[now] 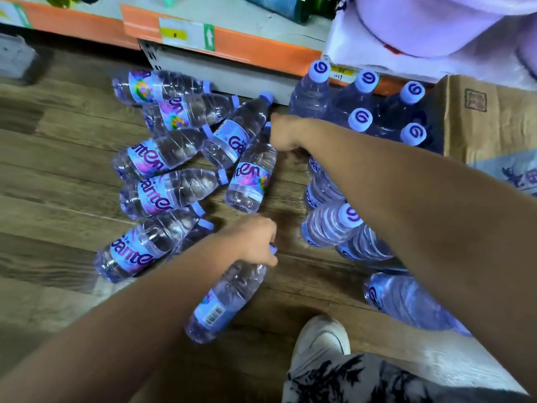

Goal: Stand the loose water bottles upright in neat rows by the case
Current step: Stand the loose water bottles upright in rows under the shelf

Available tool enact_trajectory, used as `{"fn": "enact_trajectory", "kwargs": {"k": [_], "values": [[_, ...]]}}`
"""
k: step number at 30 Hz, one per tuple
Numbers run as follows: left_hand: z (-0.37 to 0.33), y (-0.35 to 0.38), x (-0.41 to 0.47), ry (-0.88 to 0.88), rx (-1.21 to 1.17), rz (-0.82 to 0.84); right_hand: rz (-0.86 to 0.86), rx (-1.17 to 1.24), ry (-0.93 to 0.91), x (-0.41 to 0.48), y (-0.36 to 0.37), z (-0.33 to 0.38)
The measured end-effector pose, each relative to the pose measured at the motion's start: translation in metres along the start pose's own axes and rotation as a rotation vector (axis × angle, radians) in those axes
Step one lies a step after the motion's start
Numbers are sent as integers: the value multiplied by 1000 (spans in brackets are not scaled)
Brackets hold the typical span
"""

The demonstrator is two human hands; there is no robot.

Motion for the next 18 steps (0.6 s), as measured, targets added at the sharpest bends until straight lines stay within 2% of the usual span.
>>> {"fn": "enact_trajectory", "kwargs": {"k": [8, 13, 18], "values": [[28, -51, 4, -3, -149, -120, 30, 27, -29, 42, 12, -2], [27, -54, -3, 34, -126, -148, -16, 149, 18, 48, 20, -1], [25, -54, -8, 89, -75, -156, -136, 341, 141, 42, 14, -9]]}}
Point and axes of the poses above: each hand's wrist, its own x-axis towards the middle knuckle, its own y-axis out of the palm, z = x × y, the point moved 6 cm from there along x, towards the middle knuckle, and after that the axes turned 15 degrees about -y, right-handed, at the moved point
